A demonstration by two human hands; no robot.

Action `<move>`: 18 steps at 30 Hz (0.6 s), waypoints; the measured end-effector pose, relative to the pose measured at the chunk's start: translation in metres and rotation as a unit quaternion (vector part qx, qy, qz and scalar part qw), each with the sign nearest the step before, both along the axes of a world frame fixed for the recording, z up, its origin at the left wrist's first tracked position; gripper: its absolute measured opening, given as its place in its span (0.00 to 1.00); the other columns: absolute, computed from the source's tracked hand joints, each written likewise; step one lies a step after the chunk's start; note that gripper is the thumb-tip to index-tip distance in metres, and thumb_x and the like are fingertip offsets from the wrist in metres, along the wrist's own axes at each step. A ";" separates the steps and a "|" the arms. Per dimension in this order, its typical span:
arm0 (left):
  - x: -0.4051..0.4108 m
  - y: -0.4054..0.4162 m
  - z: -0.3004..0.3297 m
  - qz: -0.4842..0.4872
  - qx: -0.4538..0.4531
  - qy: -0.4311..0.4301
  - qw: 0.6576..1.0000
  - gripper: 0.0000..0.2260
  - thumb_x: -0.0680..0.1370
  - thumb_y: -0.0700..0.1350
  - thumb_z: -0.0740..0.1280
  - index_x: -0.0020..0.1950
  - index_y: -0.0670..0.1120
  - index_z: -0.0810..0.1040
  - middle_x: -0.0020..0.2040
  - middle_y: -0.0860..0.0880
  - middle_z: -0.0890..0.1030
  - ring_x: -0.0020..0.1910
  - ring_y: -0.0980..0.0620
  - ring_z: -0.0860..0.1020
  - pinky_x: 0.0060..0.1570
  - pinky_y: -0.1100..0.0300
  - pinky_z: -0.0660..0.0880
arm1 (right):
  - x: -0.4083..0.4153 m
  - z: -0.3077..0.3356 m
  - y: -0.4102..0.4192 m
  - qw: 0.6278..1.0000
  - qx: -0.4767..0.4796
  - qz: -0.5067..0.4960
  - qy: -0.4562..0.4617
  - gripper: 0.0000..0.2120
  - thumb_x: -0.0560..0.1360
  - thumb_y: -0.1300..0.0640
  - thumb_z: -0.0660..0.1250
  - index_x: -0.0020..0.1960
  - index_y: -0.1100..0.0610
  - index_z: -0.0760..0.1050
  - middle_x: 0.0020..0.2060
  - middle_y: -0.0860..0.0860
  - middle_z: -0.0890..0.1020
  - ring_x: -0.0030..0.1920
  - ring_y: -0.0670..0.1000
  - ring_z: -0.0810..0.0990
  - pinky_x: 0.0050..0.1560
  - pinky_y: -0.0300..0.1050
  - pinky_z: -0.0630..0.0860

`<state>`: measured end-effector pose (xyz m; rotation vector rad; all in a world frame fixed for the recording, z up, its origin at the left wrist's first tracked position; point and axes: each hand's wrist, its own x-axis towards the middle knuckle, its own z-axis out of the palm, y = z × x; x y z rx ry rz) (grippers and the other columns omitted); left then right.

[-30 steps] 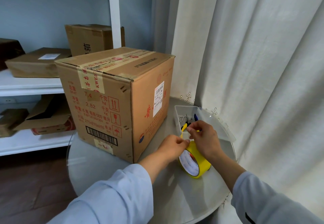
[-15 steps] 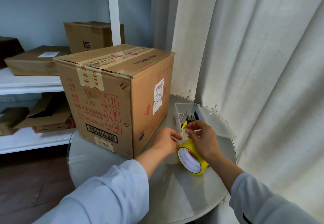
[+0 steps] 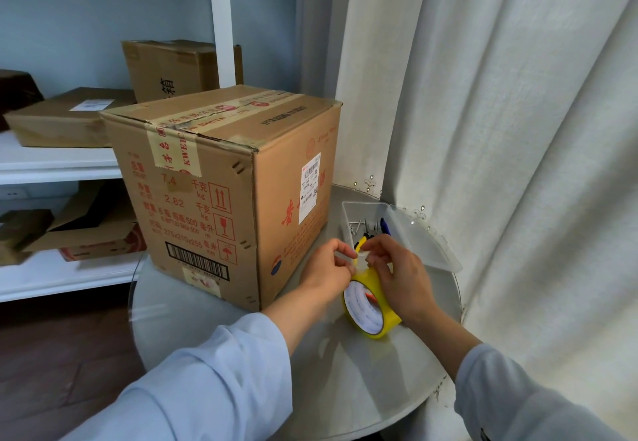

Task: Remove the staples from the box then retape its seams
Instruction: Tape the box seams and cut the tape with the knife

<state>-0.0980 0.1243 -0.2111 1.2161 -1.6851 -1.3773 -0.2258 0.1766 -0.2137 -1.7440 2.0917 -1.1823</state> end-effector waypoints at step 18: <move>0.006 -0.004 0.025 -0.047 0.000 -0.029 0.998 0.10 0.75 0.43 0.69 0.55 0.46 0.76 0.48 0.46 0.77 0.45 0.53 0.75 0.36 0.64 0.68 | 0.004 0.005 0.005 0.995 -0.085 -0.009 -0.055 0.19 0.75 0.64 0.65 0.44 0.38 0.71 0.39 0.39 0.80 0.41 0.45 0.80 0.45 0.50 0.77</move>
